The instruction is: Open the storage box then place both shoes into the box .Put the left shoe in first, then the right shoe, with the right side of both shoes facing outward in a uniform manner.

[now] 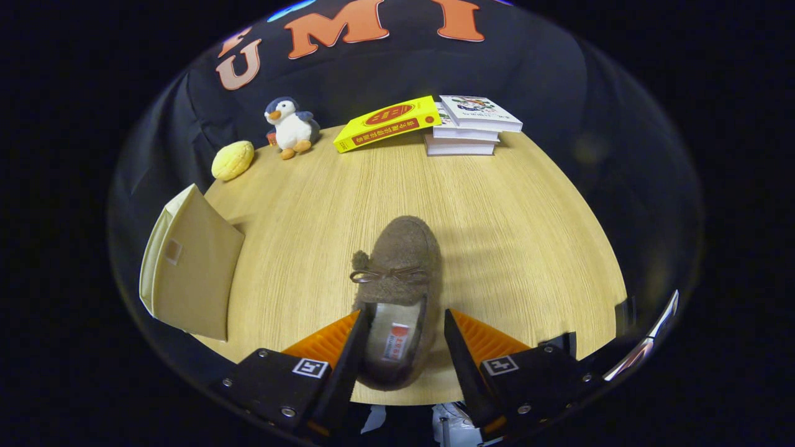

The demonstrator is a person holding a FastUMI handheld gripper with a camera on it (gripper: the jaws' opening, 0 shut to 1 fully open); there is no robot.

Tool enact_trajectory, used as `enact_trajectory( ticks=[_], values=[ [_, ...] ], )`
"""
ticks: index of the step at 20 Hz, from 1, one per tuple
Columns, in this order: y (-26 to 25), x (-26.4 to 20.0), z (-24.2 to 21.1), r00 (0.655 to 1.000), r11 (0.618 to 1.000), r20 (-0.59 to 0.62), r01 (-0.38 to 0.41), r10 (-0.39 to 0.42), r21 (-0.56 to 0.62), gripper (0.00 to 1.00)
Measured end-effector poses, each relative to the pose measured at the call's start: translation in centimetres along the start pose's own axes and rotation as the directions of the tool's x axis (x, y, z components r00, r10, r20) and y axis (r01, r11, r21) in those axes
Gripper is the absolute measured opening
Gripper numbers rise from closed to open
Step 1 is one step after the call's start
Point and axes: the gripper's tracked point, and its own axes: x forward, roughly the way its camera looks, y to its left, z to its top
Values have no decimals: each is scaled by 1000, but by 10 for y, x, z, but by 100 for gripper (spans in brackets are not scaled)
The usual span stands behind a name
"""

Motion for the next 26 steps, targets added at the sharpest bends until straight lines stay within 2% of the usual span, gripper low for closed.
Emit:
enact_trajectory(
  ticks=[4,7,13,15,26],
  values=[
    [-9,26,-1,1000,1000,11,25,-25,-16,62],
    [-17,42,3,998,999,21,54,-54,1,41],
    [-17,53,3,998,997,-11,59,-58,58,8],
    [-15,49,1,999,996,-29,46,-44,78,4],
    [36,-18,35,1000,997,4,6,-6,77,4]
  ],
)
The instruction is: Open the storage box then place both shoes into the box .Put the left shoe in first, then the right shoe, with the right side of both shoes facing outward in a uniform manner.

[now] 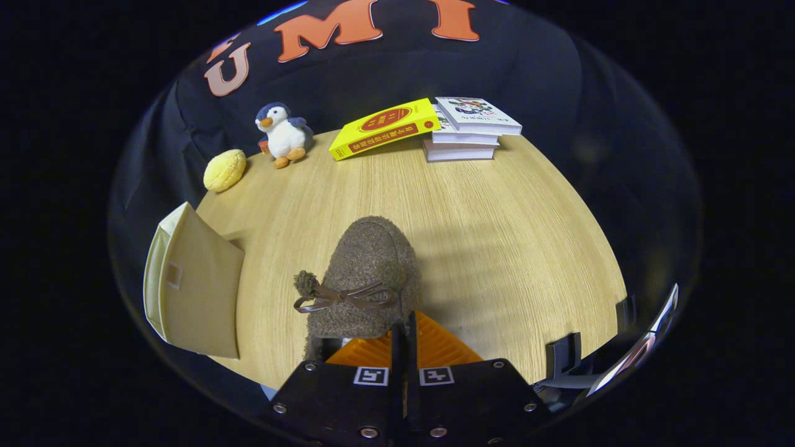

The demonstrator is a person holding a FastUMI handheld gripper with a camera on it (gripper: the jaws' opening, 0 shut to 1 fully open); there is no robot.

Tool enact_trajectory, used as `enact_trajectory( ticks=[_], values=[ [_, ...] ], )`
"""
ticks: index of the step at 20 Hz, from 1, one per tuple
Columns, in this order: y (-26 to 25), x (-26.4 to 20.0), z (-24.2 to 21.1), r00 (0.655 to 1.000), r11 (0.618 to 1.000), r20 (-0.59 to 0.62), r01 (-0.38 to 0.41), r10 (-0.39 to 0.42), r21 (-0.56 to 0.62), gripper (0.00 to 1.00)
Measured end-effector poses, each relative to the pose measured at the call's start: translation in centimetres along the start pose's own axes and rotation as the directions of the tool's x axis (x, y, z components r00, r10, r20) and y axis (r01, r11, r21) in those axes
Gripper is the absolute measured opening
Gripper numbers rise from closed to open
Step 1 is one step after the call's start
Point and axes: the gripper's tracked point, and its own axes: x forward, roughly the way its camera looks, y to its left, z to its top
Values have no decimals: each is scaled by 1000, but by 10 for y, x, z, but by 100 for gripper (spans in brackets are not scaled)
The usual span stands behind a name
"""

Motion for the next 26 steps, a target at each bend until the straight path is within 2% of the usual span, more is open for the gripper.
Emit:
enact_trajectory(
  ticks=[8,15,20,26],
  values=[
    [70,-57,23,997,998,59,-38,40,-45,4],
    [172,-93,43,986,985,108,-115,129,-133,4],
    [257,-107,54,972,965,127,-171,199,-200,4],
    [335,-95,48,961,937,99,-223,257,-268,4]
  ],
)
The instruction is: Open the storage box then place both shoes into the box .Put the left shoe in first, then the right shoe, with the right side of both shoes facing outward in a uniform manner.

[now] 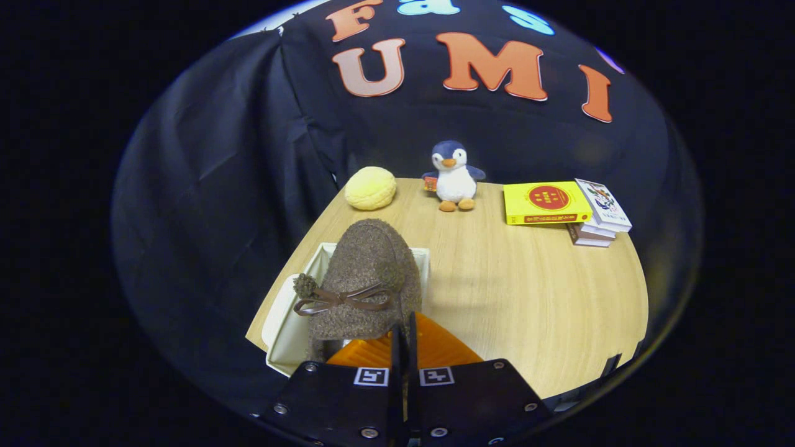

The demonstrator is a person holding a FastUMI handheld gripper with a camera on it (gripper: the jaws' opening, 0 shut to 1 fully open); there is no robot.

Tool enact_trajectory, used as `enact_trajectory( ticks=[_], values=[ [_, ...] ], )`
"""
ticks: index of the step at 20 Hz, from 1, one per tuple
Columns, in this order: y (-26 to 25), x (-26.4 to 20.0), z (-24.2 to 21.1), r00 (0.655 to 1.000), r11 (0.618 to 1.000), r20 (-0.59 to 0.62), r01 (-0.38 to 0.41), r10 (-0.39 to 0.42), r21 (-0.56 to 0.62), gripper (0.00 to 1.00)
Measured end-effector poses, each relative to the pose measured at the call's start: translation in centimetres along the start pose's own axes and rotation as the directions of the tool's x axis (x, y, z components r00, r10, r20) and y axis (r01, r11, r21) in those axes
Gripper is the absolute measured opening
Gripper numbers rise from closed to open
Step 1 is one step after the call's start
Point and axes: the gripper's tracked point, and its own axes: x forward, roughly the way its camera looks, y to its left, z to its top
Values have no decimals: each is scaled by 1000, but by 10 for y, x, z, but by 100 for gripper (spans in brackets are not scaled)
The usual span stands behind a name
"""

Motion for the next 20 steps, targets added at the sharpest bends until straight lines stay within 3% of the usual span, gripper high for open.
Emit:
enact_trajectory(
  ticks=[10,12,15,20],
  values=[
    [7,61,-49,988,996,-129,86,-88,-16,4],
    [8,64,-55,986,997,-146,76,-75,4,5],
    [15,58,-56,988,999,-153,19,-14,33,17],
    [1,30,-19,999,998,-47,-22,24,55,33]
  ],
)
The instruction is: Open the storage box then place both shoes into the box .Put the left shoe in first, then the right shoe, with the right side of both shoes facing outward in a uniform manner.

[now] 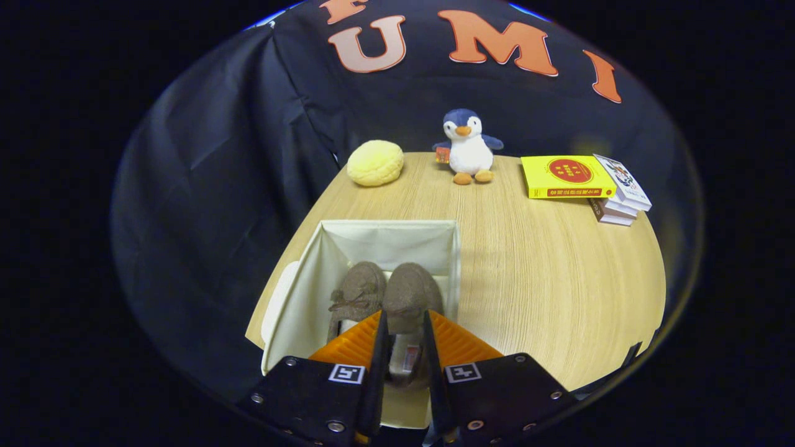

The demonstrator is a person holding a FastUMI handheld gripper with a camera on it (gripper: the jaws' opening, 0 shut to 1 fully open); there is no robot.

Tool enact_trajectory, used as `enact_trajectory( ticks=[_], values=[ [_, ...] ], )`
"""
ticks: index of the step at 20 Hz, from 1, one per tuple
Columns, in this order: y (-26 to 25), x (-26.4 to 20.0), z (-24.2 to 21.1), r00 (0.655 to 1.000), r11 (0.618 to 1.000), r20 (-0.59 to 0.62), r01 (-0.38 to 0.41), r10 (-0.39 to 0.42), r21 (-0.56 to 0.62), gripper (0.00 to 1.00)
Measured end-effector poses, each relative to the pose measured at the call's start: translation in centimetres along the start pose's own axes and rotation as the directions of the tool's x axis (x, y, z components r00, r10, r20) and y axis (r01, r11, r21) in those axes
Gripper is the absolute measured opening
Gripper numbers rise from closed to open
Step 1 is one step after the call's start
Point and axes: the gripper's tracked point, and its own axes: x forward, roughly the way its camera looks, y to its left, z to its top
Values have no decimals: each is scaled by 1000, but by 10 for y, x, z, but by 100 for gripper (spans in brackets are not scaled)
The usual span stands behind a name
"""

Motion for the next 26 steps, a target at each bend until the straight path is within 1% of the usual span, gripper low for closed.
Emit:
enact_trajectory(
  ticks=[2,3,4,7,8,11,12,14,17,22,26],
  values=[
    [-11,-13,15,999,1000,44,-12,12,13,38],
    [-19,-21,20,998,1000,65,-14,13,18,44],
    [-28,-28,27,996,1000,90,-15,13,22,46],
    [-57,-51,43,987,1000,162,-8,3,28,63],
    [-68,-59,47,983,1000,184,-2,-3,28,67],
    [-107,-88,62,963,999,268,32,-40,33,77],
    [-121,-99,68,952,998,302,38,-50,43,78],
    [-147,-121,79,929,997,363,50,-71,65,79],
    [-188,-157,97,882,992,457,79,-115,97,81],
    [-240,-218,123,790,986,591,114,-162,118,82],
    [-264,-262,147,715,984,676,132,-179,120,83]
  ],
)
